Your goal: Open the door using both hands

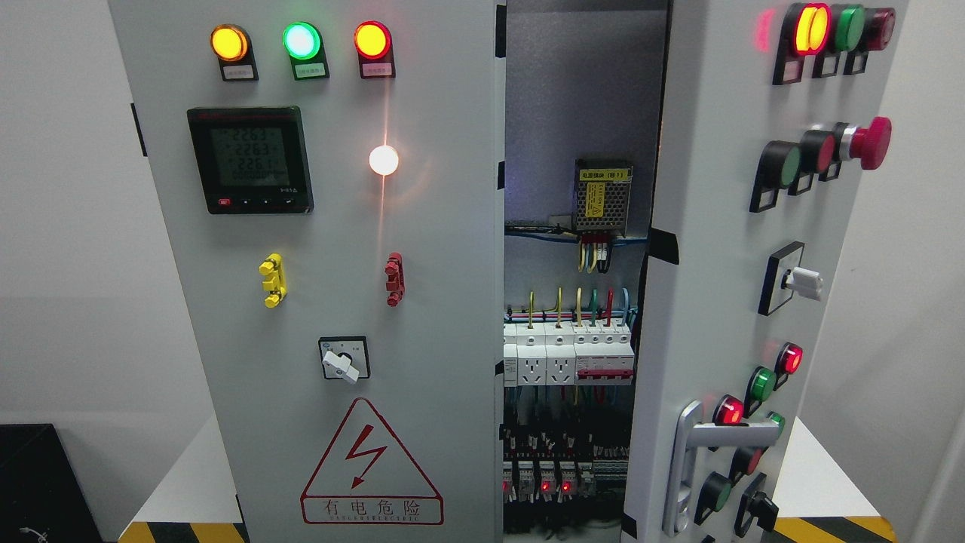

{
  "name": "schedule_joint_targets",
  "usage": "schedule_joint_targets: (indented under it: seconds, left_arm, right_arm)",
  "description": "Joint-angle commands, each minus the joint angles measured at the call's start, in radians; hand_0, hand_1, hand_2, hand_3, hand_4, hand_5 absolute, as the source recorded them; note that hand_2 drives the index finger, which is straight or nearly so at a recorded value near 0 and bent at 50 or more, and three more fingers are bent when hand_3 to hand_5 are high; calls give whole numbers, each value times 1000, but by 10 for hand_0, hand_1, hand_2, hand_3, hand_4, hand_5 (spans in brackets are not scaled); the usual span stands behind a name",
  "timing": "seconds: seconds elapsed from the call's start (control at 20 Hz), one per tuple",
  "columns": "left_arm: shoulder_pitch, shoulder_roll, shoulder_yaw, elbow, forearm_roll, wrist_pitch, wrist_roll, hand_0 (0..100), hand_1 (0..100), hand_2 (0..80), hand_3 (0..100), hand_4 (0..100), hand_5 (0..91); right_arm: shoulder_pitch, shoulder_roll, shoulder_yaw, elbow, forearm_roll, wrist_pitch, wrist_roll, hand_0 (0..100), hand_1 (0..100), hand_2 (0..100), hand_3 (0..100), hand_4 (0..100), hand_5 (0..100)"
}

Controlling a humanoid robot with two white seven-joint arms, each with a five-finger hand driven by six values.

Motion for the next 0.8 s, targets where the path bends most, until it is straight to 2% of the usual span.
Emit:
schedule_joint_targets:
  seconds: [0.0,0.45,0.75]
  left_arm:
    - [-128,98,-17,-114,148,0,0,0,0,0,0,0,0]
    - [-303,223,-25,-132,349,-2,0,0,0,0,0,0,0]
    - [-429,286,-79,-147,419,0,0,0,0,0,0,0,0]
  right_arm:
    - [0,0,1,-1,-1,0,0,191,0,0,0,0,0]
    - [0,0,1,-1,-1,0,0,191,0,0,0,0,0]
    - [0,0,1,-15,-1,0,0,191,0,0,0,0,0]
